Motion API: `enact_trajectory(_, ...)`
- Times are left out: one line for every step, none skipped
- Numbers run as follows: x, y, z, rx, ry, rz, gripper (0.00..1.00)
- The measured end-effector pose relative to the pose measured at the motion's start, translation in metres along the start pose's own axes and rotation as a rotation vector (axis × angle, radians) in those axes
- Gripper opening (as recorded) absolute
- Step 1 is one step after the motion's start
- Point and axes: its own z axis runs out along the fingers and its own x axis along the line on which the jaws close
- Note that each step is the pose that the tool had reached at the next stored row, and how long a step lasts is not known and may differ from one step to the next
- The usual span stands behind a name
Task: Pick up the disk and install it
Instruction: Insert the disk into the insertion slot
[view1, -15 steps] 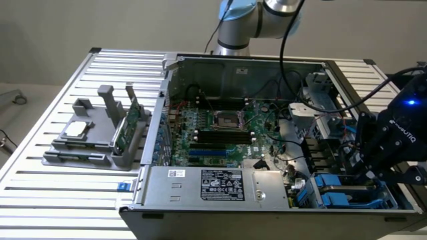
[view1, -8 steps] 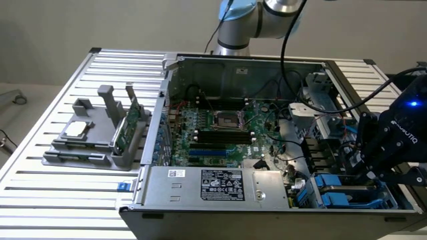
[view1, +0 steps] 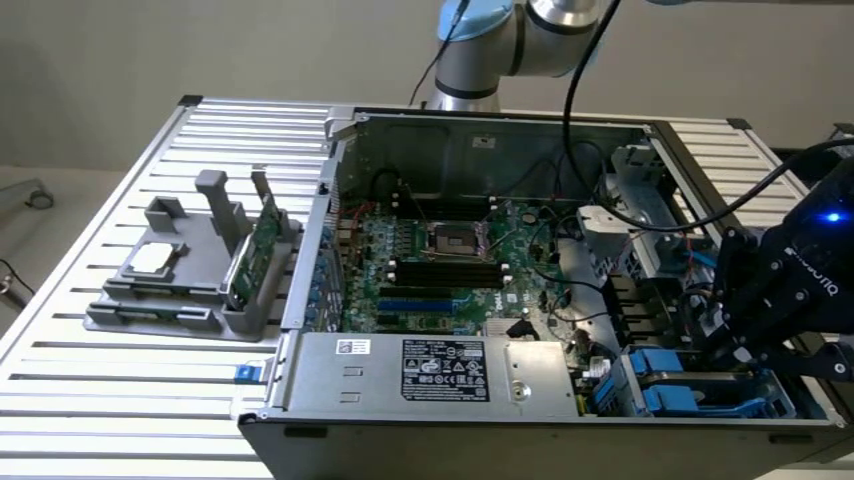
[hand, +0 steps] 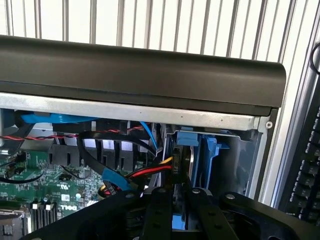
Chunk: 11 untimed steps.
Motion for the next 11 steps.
enact_trajectory(-0.0007, 0.0, 0.0001, -0.0002, 0.0021, -0.001, 0.17)
enact_trajectory(-0.0012, -0.0001, 0.0002, -0.0003, 0.004, -0.001, 0.17)
enact_trajectory(-0.0016, -0.0001, 0.0004, -0.0005, 0.0058, -0.002, 0.17)
enact_trajectory(-0.0019, -0.0001, 0.0005, -0.0006, 0.0073, -0.002, 0.17)
enact_trajectory(-0.002, -0.0001, 0.0005, -0.0007, 0.0084, -0.003, 0.17)
enact_trajectory(-0.0021, -0.0001, 0.0006, -0.0008, 0.0094, -0.004, 0.17)
enact_trajectory(-0.0025, -0.0001, 0.0009, -0.0009, 0.0106, -0.004, 0.17)
enact_trajectory(-0.0032, -0.0002, 0.0011, -0.0011, 0.0123, -0.005, 0.17)
enact_trajectory(-0.0039, -0.0002, 0.0013, -0.0013, 0.0151, -0.006, 0.17)
enact_trajectory(-0.0048, -0.0003, 0.0015, -0.0016, 0.0187, -0.007, 0.17)
enact_trajectory(-0.0057, -0.0003, 0.0016, -0.0019, 0.022, -0.008, 0.17)
